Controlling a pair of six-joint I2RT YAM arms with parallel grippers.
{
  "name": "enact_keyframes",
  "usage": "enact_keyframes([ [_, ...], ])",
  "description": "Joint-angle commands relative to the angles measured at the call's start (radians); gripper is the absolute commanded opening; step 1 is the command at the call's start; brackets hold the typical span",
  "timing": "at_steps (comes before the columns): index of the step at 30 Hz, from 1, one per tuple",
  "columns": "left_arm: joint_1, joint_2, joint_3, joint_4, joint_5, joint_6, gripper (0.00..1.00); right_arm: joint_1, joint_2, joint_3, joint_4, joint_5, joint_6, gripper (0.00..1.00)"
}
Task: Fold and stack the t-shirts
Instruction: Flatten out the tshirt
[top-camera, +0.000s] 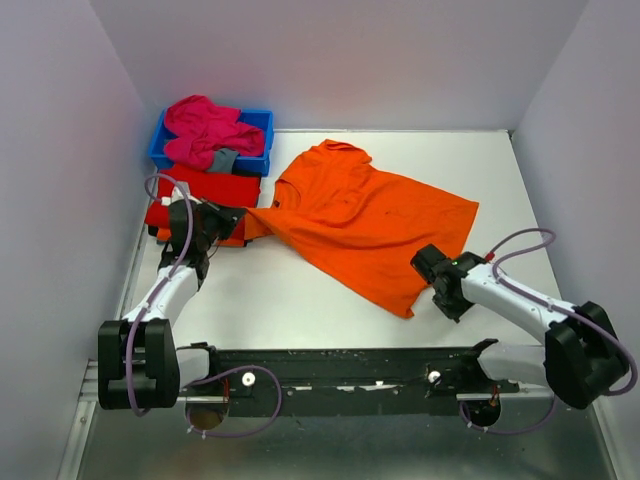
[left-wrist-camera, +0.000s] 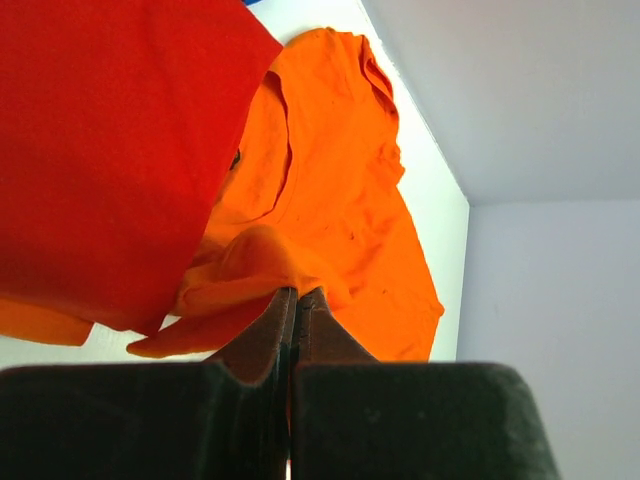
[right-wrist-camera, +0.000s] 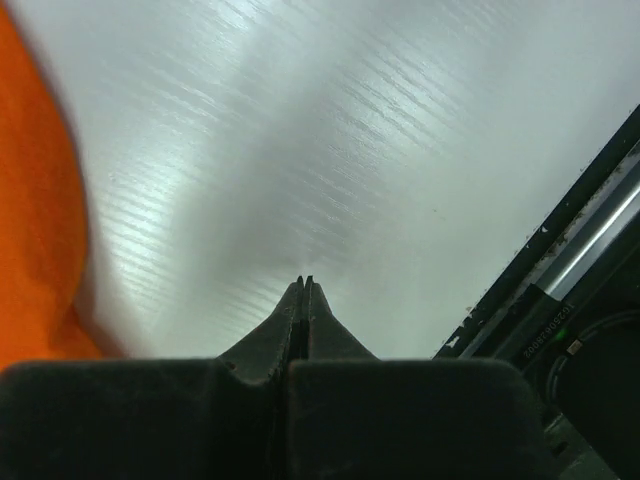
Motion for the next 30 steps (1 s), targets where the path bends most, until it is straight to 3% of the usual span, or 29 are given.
enact_keyframes([
  [1, 0.002, 0.0, -0.021, 0.025, -0.008, 0.005, 0.0, -0.009, -0.088, 0.02, -0.019, 0.079, -0.091, 0.01],
  [3, -0.004, 0.009, -0.029, 0.038, 0.012, -0.001, 0.0, -0.009, -0.119, 0.04, 0.075, 0.019, -0.263, 0.03],
  [5, -0.006, 0.014, -0.036, 0.043, 0.015, -0.002, 0.0, -0.009, -0.171, 0.02, 0.154, -0.054, -0.346, 0.18],
  [6, -0.006, 0.014, -0.036, 0.043, 0.015, -0.001, 0.0, -0.009, -0.211, -0.006, 0.204, -0.091, -0.38, 0.31],
  [7, -0.006, 0.014, -0.038, 0.042, 0.015, 0.002, 0.0, -0.009, -0.241, -0.026, 0.252, -0.125, -0.393, 0.34],
  [10, -0.007, 0.003, -0.03, 0.025, 0.015, 0.01, 0.0, -0.01, -0.282, -0.065, 0.323, -0.18, -0.42, 0.35],
  [16, -0.01, -0.032, -0.016, -0.003, 0.001, 0.018, 0.0, -0.004, -0.121, -0.034, 0.395, -0.288, -0.474, 0.34],
  [21, -0.01, -0.049, -0.012, -0.023, -0.008, 0.024, 0.0, 0.019, -0.073, -0.034, 0.365, -0.279, -0.414, 0.33],
  [30, -0.012, -0.046, -0.013, -0.017, -0.008, 0.024, 0.0, 0.02, -0.209, -0.063, 0.236, -0.199, -0.382, 0.36],
])
